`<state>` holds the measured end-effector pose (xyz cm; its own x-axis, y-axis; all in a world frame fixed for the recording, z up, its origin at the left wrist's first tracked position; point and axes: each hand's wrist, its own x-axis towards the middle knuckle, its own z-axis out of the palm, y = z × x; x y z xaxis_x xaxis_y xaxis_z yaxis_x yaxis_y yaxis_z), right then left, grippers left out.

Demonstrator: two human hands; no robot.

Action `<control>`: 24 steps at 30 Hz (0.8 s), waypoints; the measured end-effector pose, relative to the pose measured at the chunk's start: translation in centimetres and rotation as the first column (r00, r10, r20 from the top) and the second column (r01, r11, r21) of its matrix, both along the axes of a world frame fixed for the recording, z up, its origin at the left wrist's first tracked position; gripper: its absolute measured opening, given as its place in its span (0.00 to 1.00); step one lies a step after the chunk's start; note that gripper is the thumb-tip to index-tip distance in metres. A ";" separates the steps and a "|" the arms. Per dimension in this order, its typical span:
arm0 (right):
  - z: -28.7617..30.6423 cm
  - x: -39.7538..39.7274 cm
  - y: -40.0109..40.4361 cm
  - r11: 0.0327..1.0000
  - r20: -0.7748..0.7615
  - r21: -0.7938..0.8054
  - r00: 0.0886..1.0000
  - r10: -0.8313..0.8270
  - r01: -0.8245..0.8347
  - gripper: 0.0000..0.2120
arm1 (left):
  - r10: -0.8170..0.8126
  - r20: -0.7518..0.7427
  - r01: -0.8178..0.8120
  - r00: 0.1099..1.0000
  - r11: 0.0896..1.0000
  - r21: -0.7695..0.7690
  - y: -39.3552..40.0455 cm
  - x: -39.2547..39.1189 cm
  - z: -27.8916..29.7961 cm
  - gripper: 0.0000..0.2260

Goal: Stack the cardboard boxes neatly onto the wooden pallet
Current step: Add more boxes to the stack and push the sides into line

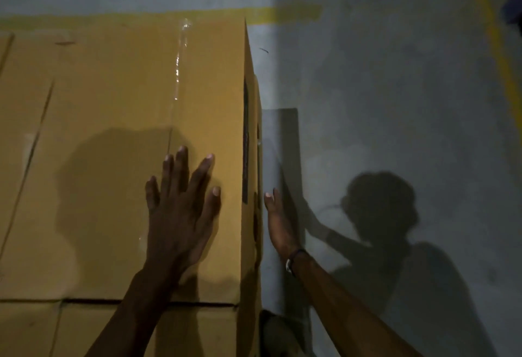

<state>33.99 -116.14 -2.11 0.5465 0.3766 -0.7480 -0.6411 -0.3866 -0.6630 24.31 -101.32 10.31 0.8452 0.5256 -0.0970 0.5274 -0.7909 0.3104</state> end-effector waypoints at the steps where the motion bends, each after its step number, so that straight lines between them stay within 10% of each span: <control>1: -0.7 0.1 0.4 1.000 0.009 0.014 1.000 -0.022 0.022 0.32 | 0.001 0.008 -0.001 1.000 1.000 -0.007 -0.1 0.0 0.1 0.26; 10: -7.6 0.0 4.6 0.973 -0.115 0.220 0.992 -0.046 0.070 0.51 | 0.027 0.021 -0.027 0.999 1.000 -0.011 -0.4 0.0 0.3 0.25; 15: -5.7 1.2 3.7 0.961 -0.142 0.154 0.968 -0.209 0.230 0.44 | 0.022 0.003 -0.022 1.000 1.000 -0.006 -0.4 0.0 0.5 0.25; 19: -6.8 0.2 4.8 0.977 -0.162 0.211 0.987 -0.007 0.042 0.48 | 0.033 -0.006 -0.033 0.999 0.999 0.000 -0.2 -0.1 0.7 0.25; 24: -6.2 2.5 3.4 0.972 -0.087 0.161 0.983 -0.159 0.171 0.30 | 0.024 -0.007 -0.024 1.000 1.000 -0.005 -0.3 -0.1 0.8 0.25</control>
